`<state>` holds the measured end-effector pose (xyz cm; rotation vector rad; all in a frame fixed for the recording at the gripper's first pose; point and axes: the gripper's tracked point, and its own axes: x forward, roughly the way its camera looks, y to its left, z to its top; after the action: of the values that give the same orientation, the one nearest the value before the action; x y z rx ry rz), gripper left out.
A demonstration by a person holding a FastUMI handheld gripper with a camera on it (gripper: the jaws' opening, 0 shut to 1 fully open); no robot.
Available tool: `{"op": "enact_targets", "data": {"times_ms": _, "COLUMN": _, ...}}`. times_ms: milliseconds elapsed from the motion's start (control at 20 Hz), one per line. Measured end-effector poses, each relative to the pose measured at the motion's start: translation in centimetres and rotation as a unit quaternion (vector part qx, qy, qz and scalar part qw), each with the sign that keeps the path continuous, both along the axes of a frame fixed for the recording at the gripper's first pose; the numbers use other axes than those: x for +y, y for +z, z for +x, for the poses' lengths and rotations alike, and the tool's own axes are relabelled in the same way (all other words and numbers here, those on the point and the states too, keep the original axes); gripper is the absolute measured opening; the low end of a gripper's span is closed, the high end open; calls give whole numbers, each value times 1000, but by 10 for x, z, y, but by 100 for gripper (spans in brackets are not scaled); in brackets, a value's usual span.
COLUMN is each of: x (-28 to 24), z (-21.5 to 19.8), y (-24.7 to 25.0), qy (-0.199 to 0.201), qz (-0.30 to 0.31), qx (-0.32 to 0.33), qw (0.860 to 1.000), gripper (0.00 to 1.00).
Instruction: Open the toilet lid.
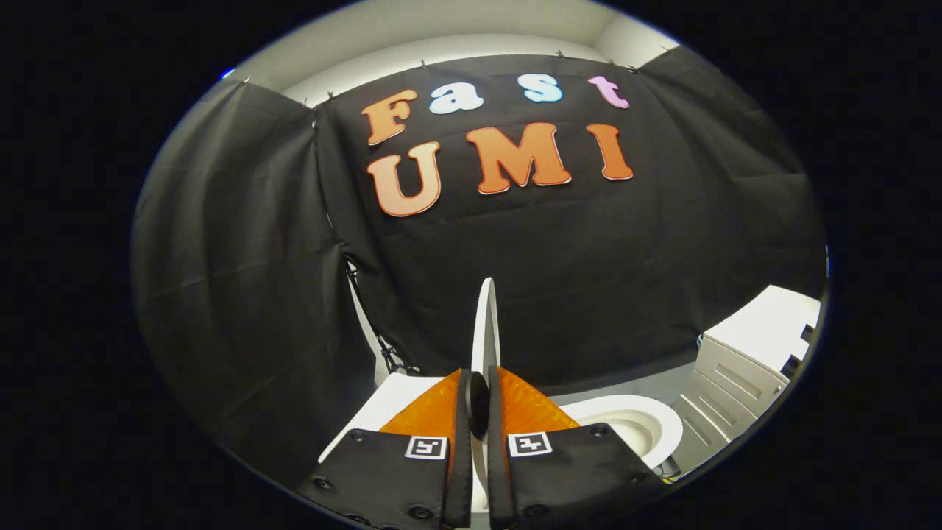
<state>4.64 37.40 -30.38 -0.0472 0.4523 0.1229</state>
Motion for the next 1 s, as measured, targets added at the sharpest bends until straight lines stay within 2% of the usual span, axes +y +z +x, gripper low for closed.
{"op": "enact_targets", "data": {"times_ms": 450, "x": 67, "z": -8, "y": -16, "qy": 56, "qz": -23, "qx": 0, "qw": 998, "gripper": 17}}
{"op": "enact_targets", "data": {"times_ms": 1000, "x": 123, "z": -20, "y": -42, "qy": 108, "qz": -34, "qx": 10, "qw": 993, "gripper": 17}}
